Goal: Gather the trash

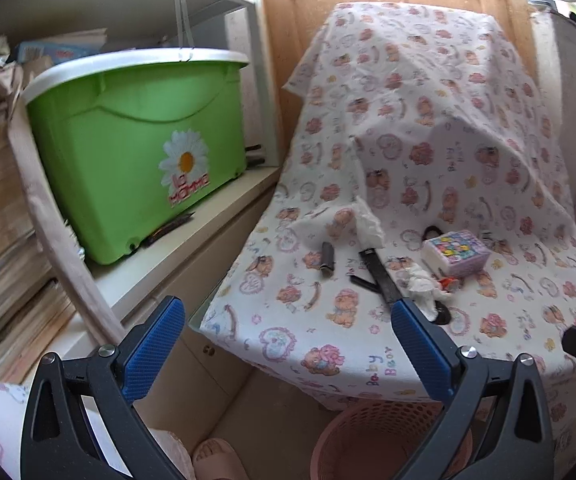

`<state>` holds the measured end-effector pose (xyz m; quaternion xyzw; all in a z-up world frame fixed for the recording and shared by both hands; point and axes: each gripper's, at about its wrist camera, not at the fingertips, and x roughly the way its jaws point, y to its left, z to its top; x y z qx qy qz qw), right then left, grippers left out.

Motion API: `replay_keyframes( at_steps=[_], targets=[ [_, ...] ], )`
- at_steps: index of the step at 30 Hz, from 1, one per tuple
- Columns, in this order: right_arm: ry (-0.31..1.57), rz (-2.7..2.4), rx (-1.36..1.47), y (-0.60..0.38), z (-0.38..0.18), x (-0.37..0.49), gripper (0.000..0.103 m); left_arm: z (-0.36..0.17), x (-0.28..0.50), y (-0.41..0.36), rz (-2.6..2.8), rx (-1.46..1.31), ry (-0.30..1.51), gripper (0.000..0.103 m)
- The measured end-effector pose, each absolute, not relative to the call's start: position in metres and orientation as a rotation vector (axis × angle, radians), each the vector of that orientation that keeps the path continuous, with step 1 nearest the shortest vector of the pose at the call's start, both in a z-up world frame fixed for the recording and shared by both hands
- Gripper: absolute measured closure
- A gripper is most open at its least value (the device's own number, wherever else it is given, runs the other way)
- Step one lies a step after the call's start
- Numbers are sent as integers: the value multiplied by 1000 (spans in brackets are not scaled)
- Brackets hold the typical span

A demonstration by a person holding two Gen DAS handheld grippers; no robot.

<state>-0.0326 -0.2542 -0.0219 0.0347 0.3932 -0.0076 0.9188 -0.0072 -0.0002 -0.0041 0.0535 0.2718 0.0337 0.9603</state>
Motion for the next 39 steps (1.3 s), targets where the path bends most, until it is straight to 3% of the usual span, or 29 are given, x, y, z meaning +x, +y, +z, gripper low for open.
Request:
replay_keyframes(
  at_steps=[11, 16, 20, 22, 24, 29, 33, 35, 36, 39],
  targets=[
    [857, 8, 93, -252, -29, -22, 1, -2, 2, -5, 46, 147, 517, 1],
    [861, 24, 84, -247, -29, -12, 3, -6, 37, -8, -100, 194, 747, 2],
    [881, 45, 126, -251, -31, -1, 15, -11, 69, 3, -114, 153, 866, 7],
    [894, 51, 145, -253, -33, 3, 27, -12, 89, 11, -99, 83, 923, 21],
    [916, 46, 156, -255, -35, 8, 44, -17, 112, 21, -115, -11, 991, 30],
    [961, 81, 174, -256, -39, 18, 63, -22, 159, 19, -128, -80, 1108, 33],
    [948, 93, 174, -257, -37, 20, 62, -26, 188, 7, -125, -67, 1172, 33],
    [948, 93, 174, -258, -36, 21, 58, -31, 200, 3, -97, -48, 1204, 50],
    [946, 85, 172, -259, -36, 22, 51, -34, 205, 0, -84, -37, 1220, 60],
    [934, 64, 172, -264, -34, 22, 40, -45, 213, -1, -71, -63, 1259, 63]
  ],
)
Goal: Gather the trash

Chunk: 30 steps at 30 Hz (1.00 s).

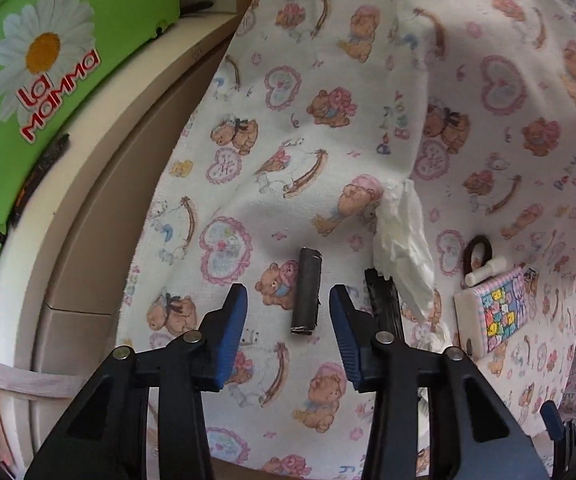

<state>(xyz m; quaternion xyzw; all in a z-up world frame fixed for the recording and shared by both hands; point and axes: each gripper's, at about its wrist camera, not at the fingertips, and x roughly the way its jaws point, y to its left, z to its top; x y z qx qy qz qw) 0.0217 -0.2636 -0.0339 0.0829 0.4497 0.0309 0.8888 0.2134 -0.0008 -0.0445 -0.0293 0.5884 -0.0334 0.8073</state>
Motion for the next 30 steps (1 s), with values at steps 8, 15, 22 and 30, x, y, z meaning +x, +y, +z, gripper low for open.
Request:
replay_keyframes(
  at_steps=[8, 15, 22, 30],
  targets=[
    [929, 49, 167, -269, -32, 24, 34, -49, 207, -7, -109, -49, 1259, 95],
    [948, 66, 369, -298, -24, 43, 34, -8, 177, -12, -177, -39, 1141, 97],
    [1050, 43, 745, -339, -46, 118, 53, -2, 167, 0, -165, -105, 1137, 97],
    [1092, -30, 709, -329, -66, 173, 67, 5, 164, 4, -149, -47, 1088, 97]
  ],
)
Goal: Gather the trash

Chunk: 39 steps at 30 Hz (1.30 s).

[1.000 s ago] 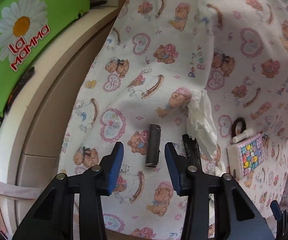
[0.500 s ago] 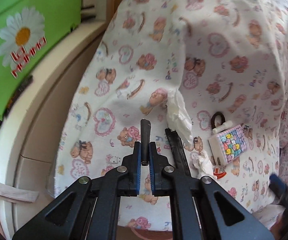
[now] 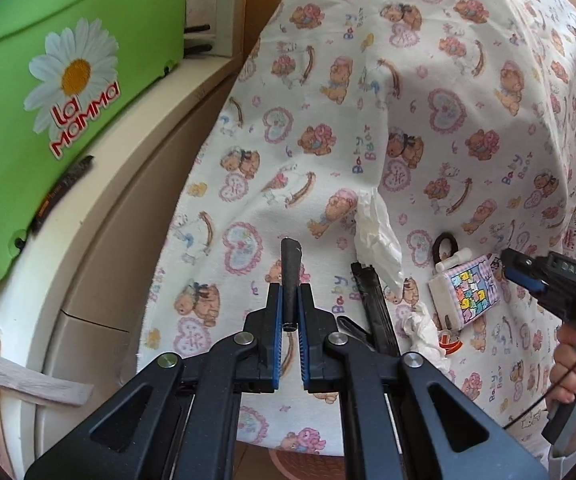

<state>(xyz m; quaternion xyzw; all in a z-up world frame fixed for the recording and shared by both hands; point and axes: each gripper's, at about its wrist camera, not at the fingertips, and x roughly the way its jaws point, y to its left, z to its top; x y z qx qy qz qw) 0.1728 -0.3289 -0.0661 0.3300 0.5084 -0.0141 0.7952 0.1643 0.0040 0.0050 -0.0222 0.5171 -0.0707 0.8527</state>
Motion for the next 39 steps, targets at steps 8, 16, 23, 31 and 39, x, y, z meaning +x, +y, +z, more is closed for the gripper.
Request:
replay_keyframes(
  at_steps=[8, 16, 23, 31, 39],
  targets=[
    [1116, -69, 589, -300, -65, 202, 87, 24, 151, 0, -140, -9, 1021, 97],
    [1049, 0, 503, -283, -37, 172, 99, 27, 137, -10, -151, 9, 973, 97],
    [897, 16, 425, -273, 6, 89, 99, 27, 89, -4, -176, -81, 962, 97],
    [877, 137, 369, -233, 28, -3, 99, 21, 41, -10, -199, -89, 987, 97],
    [898, 208, 212, -199, 12, -48, 99, -9, 21, -19, -209, -42, 1001, 97]
  ],
)
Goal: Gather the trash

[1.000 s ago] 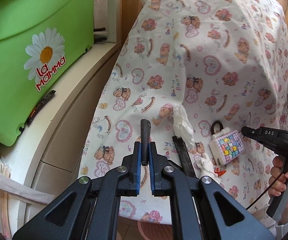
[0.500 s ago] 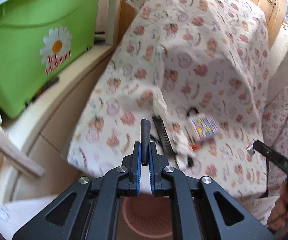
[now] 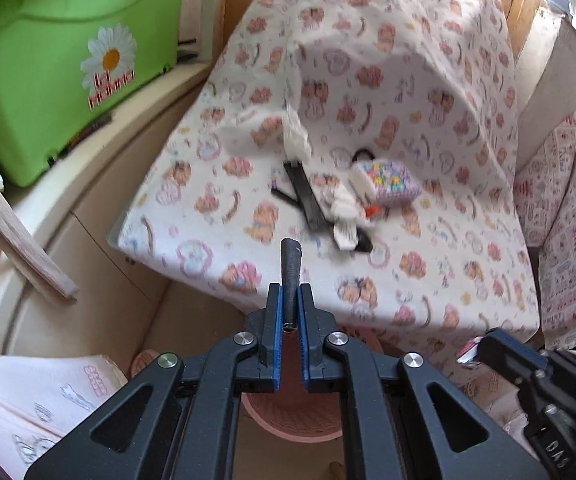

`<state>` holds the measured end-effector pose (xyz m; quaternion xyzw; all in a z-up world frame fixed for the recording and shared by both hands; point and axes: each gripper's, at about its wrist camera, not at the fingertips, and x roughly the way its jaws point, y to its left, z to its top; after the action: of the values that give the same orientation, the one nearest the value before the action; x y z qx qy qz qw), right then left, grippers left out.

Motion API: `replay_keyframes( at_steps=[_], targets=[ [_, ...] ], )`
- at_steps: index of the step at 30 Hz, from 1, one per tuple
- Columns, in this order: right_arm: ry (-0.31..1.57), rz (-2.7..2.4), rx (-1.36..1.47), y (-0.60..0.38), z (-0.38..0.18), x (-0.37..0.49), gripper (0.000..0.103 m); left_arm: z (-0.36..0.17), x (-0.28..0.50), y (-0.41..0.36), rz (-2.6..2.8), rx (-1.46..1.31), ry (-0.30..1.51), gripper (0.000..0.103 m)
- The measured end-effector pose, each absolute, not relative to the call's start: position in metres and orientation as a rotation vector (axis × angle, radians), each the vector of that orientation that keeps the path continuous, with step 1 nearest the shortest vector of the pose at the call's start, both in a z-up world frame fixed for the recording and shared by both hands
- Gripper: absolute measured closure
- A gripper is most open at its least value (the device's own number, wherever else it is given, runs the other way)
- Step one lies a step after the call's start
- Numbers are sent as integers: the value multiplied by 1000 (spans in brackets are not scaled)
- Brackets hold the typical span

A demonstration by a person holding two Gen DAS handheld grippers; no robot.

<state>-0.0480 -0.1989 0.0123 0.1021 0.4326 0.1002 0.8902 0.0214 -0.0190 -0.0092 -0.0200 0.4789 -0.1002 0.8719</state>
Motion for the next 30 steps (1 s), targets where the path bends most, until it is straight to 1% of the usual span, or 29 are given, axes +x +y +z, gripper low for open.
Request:
replay_keyframes(
  at_steps=[4, 11, 19, 23, 30],
  targets=[
    [931, 214, 250, -198, -16, -51, 98, -27, 15, -23, -212, -6, 1030, 97],
    [969, 222, 220, -193, -41, -55, 98, -51, 5, -33, -223, 23, 1097, 97],
    [1027, 126, 192, -194, -86, -53, 98, -113, 14, -33, -159, 65, 1259, 97],
    [1061, 106, 151, -190, -108, -47, 98, -142, 22, -33, -156, 26, 1351, 96],
    [1121, 93, 101, -182, -143, -38, 98, -186, 29, -28, -96, 12, 1456, 96]
  ],
)
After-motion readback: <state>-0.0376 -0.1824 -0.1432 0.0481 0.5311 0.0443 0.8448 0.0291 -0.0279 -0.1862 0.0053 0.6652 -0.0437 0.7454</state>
